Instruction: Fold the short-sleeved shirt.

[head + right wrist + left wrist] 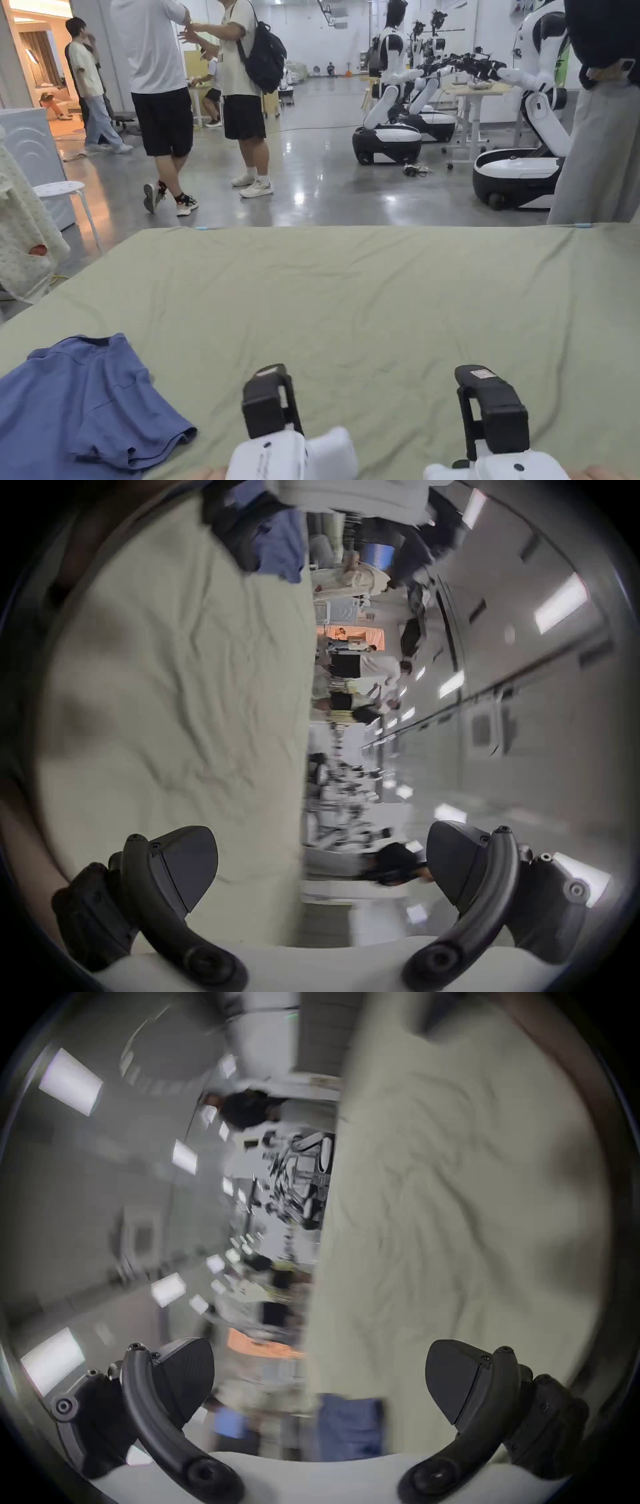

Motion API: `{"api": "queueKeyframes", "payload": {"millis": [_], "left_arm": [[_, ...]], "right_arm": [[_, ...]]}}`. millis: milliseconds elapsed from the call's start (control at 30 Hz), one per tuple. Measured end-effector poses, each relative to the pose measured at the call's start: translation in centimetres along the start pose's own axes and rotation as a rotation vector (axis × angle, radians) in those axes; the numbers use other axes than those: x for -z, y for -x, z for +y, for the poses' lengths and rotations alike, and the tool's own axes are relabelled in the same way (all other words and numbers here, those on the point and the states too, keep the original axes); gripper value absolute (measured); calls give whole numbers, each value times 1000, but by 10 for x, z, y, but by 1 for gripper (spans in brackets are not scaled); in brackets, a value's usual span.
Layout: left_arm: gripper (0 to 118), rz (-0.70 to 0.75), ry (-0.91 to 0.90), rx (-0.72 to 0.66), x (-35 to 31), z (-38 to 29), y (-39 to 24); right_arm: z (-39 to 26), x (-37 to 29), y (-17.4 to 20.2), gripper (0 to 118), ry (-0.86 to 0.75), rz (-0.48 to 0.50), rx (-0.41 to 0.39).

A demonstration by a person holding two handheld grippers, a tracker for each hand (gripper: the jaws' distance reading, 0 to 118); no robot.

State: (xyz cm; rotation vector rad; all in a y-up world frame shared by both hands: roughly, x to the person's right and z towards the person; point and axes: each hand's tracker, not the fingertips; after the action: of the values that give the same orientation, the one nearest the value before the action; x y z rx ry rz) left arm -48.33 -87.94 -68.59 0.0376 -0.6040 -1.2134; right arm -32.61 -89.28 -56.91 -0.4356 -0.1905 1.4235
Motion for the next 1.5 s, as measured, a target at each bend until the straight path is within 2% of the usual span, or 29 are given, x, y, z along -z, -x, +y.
{"api": "queueKeyframes", "payload": {"millis": [33, 67, 167, 200, 233, 267, 333, 367, 400, 433, 533, 567, 633, 800, 1233, 1367, 1500], "left_arm": [[117, -38, -8, -213, -2, 4, 21], [117, -52, -26, -431, -3, 3, 44], [117, -19, -229, -1062, -20, -24, 109], [117, 2, -316, -1202, -26, -36, 121], [117, 25, -373, -1319, -29, -48, 132], [117, 45, -351, -1364, -32, -56, 140], [117, 93, -256, -1403, -28, -70, 143], [117, 99, -236, -1427, -26, -79, 141], [117, 97, -217, -1439, -29, -73, 138], [117, 84, -157, -1443, -26, -74, 136], [117, 29, -101, -1463, -14, -73, 133], [117, 20, -100, -1460, -14, -70, 132], [117, -1, -95, -1417, -14, -63, 131], [117, 53, -115, -1234, -7, -52, 118], [117, 7, -117, -1207, -13, -40, 108], [117, 54, -127, -1085, -14, -32, 101], [117, 47, -169, -1053, -18, -24, 98]], "right_arm": [[0, 1, -18, 118, -3, 28, 204], [-6, 3, -43, 118, -4, 70, 461], [-51, 10, -115, 118, -57, 203, 1358], [-65, 6, -126, 118, -93, 181, 1557], [-77, 3, -129, 118, -121, 142, 1714], [-82, 1, -128, 118, -123, 107, 1769], [-74, -5, -122, 118, -78, 69, 1656], [-71, -5, -116, 118, -49, 35, 1560], [-67, -5, -110, 118, -28, 9, 1511], [-65, -4, -106, 118, -14, 4, 1501], [-68, 4, -101, 118, -13, 60, 1608], [-67, 8, -100, 118, -1, 61, 1612], [-67, 11, -97, 118, 11, 58, 1607], [-74, 14, -95, 118, 36, 46, 1615], [-51, -1, -102, 118, 61, 4, 1612], [-47, -4, -106, 118, 44, -32, 1570], [-45, -7, -109, 118, 41, -86, 1521]]}}
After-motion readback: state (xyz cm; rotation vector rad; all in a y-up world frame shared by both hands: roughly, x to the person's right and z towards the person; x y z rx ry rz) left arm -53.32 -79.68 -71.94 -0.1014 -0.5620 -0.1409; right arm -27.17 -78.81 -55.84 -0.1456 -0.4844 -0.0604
